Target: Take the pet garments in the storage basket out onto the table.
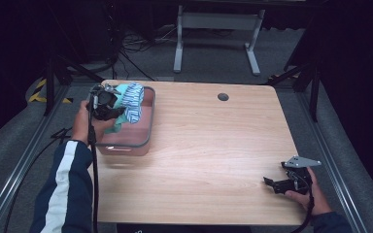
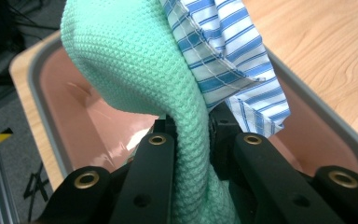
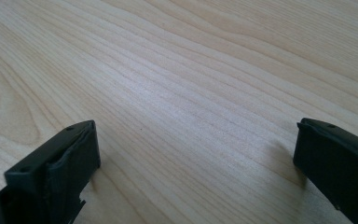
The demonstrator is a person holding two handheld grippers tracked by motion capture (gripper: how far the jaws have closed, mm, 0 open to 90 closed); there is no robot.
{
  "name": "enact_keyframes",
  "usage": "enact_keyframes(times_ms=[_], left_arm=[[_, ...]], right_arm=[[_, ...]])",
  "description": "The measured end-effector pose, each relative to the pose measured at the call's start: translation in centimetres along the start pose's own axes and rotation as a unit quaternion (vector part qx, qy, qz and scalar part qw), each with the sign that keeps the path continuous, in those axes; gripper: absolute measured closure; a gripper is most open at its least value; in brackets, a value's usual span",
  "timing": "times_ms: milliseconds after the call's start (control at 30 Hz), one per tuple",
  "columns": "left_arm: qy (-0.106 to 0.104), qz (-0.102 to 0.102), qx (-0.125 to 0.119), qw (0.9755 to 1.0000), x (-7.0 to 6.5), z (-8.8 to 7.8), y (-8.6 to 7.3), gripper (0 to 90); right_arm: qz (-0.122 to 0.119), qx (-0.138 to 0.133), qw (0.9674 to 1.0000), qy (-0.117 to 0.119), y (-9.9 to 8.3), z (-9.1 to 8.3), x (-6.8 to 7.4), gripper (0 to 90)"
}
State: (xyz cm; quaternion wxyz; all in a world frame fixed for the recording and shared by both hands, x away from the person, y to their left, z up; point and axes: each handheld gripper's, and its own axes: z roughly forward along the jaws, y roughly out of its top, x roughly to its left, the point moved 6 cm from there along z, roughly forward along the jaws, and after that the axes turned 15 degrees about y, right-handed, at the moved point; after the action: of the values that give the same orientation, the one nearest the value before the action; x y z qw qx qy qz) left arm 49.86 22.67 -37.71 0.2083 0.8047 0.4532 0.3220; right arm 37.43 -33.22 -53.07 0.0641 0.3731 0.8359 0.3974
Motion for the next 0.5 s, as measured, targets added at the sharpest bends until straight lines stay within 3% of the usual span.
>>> enact_keyframes(times_ms=[233,500], left_arm=[[0.001,-0.009,-0.035,0.9994,0.3,-1.8,0.5,82.3],[-0.014,0.003,-0.070,0.9974,-0.7,-4.2,1.9,82.4]], right_arm=[[0.000,0.000,1.0000,0.000,0.0,0.0,0.0,0.7],[0.000,0.000,1.0000,0.000,0.0,0.0,0.0,0.7]])
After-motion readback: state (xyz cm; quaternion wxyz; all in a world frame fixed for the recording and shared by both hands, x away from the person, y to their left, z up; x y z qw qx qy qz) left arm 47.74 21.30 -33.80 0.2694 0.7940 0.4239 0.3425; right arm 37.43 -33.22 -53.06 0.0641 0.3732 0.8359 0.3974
